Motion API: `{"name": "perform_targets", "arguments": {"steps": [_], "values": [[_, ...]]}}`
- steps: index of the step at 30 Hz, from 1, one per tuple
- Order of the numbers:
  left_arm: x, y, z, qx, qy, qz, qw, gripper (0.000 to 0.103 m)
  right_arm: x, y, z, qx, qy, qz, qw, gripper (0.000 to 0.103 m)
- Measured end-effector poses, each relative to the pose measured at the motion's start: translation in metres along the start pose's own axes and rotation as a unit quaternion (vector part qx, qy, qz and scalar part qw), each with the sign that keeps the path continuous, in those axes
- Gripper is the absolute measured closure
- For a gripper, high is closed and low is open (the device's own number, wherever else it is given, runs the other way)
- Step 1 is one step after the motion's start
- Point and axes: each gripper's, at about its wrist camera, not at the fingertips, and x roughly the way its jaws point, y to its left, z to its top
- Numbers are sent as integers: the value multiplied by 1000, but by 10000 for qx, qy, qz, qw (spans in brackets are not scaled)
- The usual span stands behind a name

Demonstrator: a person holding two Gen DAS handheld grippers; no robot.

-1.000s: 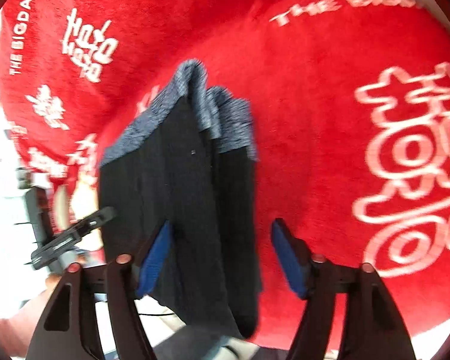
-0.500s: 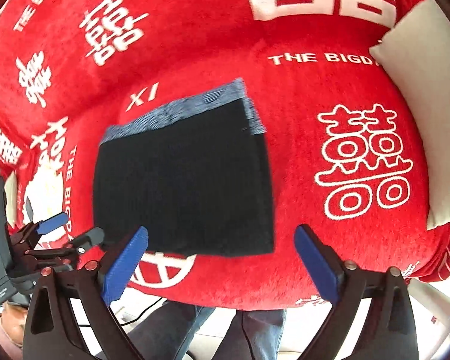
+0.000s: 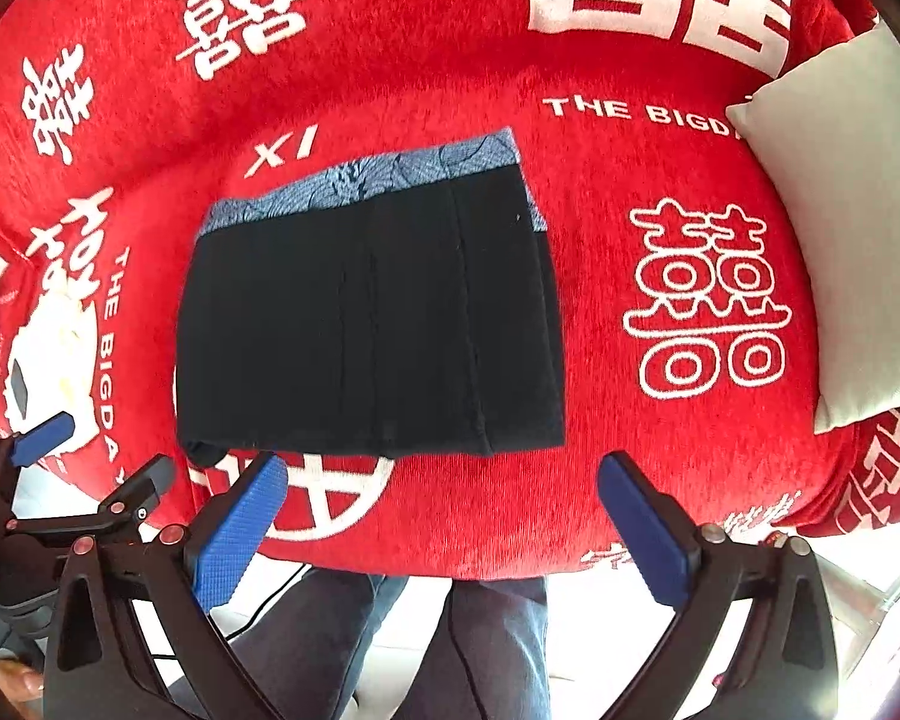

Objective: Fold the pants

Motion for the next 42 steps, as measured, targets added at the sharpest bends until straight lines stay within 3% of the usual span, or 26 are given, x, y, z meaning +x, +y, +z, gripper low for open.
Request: {"name": "perform_targets", "arguments": {"steps": [12, 42], "values": [[-8, 1, -2, 3, 3, -116, 9999, 0, 4, 6, -9, 37, 371, -50, 9993, 0], [-13, 4, 0, 13, 103, -280, 9996, 0, -2, 13, -3, 11, 297, -82, 9995, 0]]}}
